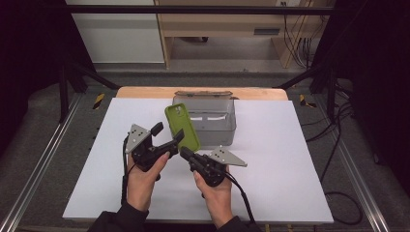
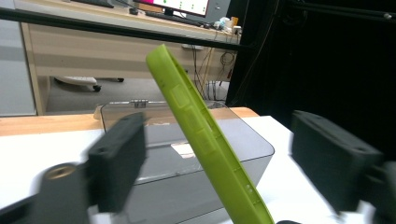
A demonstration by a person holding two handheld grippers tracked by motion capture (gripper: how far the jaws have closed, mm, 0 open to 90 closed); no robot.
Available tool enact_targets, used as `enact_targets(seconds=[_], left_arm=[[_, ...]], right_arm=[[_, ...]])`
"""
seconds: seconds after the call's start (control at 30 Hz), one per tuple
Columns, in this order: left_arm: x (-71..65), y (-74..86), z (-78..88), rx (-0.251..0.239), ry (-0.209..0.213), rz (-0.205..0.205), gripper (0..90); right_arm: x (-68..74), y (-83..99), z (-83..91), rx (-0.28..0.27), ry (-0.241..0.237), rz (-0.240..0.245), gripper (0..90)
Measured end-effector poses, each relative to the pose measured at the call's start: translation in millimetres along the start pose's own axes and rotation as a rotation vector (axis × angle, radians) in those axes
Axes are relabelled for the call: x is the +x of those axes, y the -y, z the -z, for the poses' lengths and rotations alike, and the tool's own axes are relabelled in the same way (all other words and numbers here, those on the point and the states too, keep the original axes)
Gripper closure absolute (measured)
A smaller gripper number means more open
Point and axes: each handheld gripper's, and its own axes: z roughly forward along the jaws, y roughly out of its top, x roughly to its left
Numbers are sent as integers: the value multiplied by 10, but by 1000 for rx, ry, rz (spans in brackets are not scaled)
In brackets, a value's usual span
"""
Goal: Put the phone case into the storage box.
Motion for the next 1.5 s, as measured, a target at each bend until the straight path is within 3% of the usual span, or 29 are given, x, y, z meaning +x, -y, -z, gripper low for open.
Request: enact_targets(seconds=[0.07,0.2,0.33,0.53,0.6,0.8,1.5], left_arm=[[-2,8,11,-10,-3,19,363],[23,27,14,-15,-11,66,429],[56,43,-14,-12,20,137,520],[43,49,-23,-22,26,168,578],[58,50,-17,-29,24,183,643],[122,76,-7,-31,22,229,707],[158,92,0,-33,15,245,736]], right_arm=[[5,-9,-4,-1,-4,-5,878],[0,-30,-6,-10,-5,-9,878],[23,-56,-19,-19,-3,-5,879],[64,-42,-52,-21,-7,-5,878],[74,-38,-61,-28,-9,-22,878],[82,-21,-90,-28,-19,-46,879],[143,15,-169,-26,-43,-110,879]])
